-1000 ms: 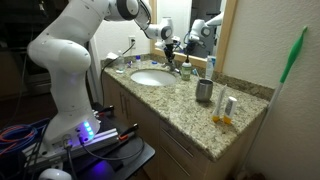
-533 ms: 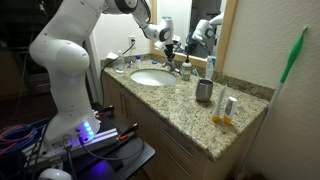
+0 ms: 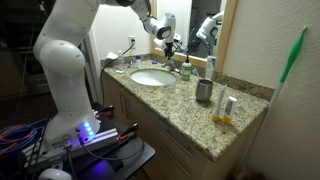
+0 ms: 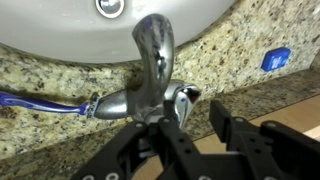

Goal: Open the tap faucet.

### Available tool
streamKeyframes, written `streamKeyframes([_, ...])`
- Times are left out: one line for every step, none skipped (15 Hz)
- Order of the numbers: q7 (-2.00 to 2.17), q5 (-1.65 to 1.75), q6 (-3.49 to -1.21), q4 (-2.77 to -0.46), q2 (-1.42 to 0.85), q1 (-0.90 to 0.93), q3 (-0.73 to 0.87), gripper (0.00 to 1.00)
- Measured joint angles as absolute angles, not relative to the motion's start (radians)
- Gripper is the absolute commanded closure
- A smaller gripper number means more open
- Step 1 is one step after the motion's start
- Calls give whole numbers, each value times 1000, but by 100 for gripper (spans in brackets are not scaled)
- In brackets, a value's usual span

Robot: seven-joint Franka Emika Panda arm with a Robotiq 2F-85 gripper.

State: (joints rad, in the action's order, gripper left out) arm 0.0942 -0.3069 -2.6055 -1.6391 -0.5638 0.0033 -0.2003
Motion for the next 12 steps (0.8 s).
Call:
streamKeyframes([93,-307,-2565,-1666,-519,1,-201,73])
streamKeyframes([93,-308,-2520,-1690,-473,1,-201,74])
streamKeyframes([93,-312,-2474,-1708,-432,1,-200,45])
streamKeyframes([93,-319,-2428,-1722,-397,1,-200,34])
streamKeyframes([93,-326,-2384,-1733,-368,1,-199,34])
streamKeyframes([96,-327,-2346,-1740,-347,2,-195,27])
streamKeyframes([104,-324,-2315,-1743,-335,6,-188,21])
streamKeyframes([123,-312,-2304,-1744,-332,14,-175,13])
streamKeyframes([142,-298,-2301,-1744,-336,24,-162,7])
streamKeyframes([169,-273,-2302,-1742,-345,37,-147,1])
streamKeyframes([204,-241,-2306,-1740,-359,51,-131,0])
streamKeyframes([233,-212,-2311,-1734,-377,65,-116,0])
